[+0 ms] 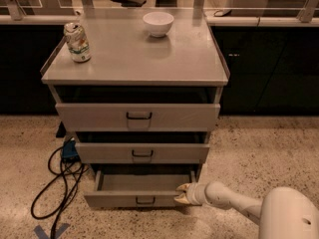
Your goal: Open bottom drawer
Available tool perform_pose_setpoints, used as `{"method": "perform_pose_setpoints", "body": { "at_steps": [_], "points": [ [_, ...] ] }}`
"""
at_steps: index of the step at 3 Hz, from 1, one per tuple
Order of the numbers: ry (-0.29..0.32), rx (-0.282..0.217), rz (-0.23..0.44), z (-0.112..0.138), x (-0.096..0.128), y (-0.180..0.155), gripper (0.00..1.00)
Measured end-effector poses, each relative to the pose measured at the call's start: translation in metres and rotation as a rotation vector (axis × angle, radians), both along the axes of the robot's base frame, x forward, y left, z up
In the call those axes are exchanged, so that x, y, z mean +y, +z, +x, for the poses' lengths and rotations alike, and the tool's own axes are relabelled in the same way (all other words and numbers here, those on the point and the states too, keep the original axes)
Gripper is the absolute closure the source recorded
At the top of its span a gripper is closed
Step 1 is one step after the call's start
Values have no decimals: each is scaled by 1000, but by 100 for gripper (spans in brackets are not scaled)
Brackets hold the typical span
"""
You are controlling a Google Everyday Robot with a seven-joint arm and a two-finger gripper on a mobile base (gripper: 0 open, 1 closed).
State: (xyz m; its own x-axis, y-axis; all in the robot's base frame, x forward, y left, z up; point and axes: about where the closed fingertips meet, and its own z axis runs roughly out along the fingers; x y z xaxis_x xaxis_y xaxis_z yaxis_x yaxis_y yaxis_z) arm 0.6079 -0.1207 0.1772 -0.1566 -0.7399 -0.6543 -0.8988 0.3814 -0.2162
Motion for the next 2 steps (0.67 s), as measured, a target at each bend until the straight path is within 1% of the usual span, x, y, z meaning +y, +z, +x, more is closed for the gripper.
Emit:
{"method": "perform_pose_setpoints", "body": {
  "at_steps": [1, 2],
  "points": [
    [-3, -1, -4, -10, -2, 1, 100],
    [-2, -7, -5, -10, -1, 3, 100]
  ]
}}
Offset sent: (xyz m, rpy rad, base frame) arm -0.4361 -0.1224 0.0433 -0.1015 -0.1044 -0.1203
